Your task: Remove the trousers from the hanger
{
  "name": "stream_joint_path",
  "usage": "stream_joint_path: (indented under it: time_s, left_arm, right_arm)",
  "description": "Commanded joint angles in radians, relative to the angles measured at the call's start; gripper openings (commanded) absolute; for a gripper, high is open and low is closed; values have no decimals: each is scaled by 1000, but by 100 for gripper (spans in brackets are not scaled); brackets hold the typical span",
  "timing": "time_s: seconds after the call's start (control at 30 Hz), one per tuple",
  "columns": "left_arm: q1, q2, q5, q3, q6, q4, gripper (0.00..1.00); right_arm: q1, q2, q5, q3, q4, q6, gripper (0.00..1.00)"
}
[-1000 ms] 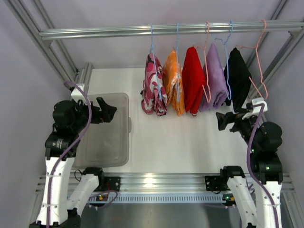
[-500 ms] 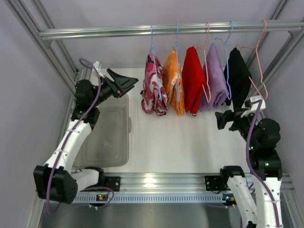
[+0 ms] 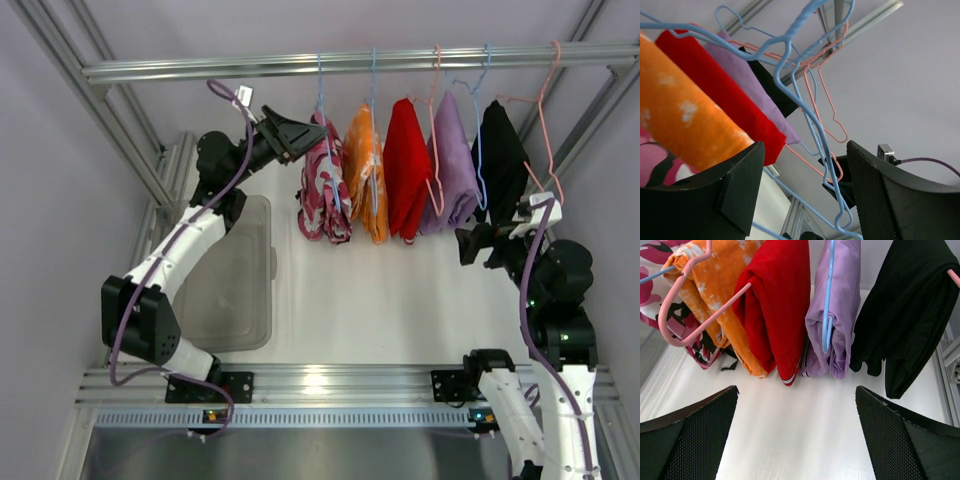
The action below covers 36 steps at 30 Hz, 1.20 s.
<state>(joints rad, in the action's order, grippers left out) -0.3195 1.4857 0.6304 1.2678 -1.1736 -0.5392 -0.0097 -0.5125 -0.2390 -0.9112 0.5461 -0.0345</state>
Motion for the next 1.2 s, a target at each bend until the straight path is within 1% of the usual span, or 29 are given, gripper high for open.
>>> stream_joint_path:
  time_s: [0.0, 0.07, 0.13, 0.17, 0.23, 0.3, 0.37, 0.4, 0.5, 0.67, 0.77, 0.93, 1.03, 1.07, 1.1, 1.13, 1.17]
  left_arm:
    - [-46, 57, 31, 68, -44, -163, 71]
    - [-58, 71, 51, 71, -80, -223, 68]
    - [-62, 81, 54, 71, -84, -231, 67]
    - [-67, 84, 55, 70, -81, -228, 65]
    - [-70, 87, 57, 62, -89, -232, 62]
    - [-73, 91, 64, 58, -104, -266, 56]
    - [-73, 94, 72, 44, -145, -301, 53]
    - [-75, 96, 75, 39, -187, -356, 51]
    - [-75, 100, 84, 19, -276, -450, 47]
    - [-87, 76, 98, -1, -284, -432, 44]
    - [-92, 79, 98, -22, -314, -438, 36]
    - [-92, 84, 107, -39, -325, -446, 31]
    - [-93, 93, 112, -25, -339, -456, 19]
    - [-93, 94, 112, -21, -339, -456, 9]
    - [-93, 96, 112, -13, -336, -455, 3]
    - [-93, 96, 115, 7, -331, -449, 0]
    - [-93, 96, 118, 18, -324, -435, 0]
  right_arm:
    - [-18, -12, 17, -35, -12, 11, 99]
    - [-19, -14, 21, -38, -12, 16, 99]
    - [-19, -14, 30, -38, -11, 22, 100]
    - [-19, -14, 33, -37, -12, 25, 100]
    - [-21, -14, 35, -35, -12, 27, 100]
    - [-21, -12, 33, -31, -15, 27, 100]
    - [-21, -9, 35, -26, -18, 27, 100]
    - [-21, -11, 35, -25, -20, 27, 99]
    - [-21, -9, 30, -20, -23, 27, 100]
    - [-21, -14, 20, -22, -26, 27, 99]
    - [-21, -20, 18, -28, -32, 25, 100]
    - [-21, -17, 21, -29, -32, 25, 99]
    - [-21, -14, 23, -23, -34, 25, 99]
    - [-21, -15, 21, -23, -34, 25, 100]
    - [-21, -14, 23, -22, -35, 25, 100]
    - [-19, -15, 20, -23, -37, 27, 100]
    - [-19, -15, 18, -25, -37, 25, 100]
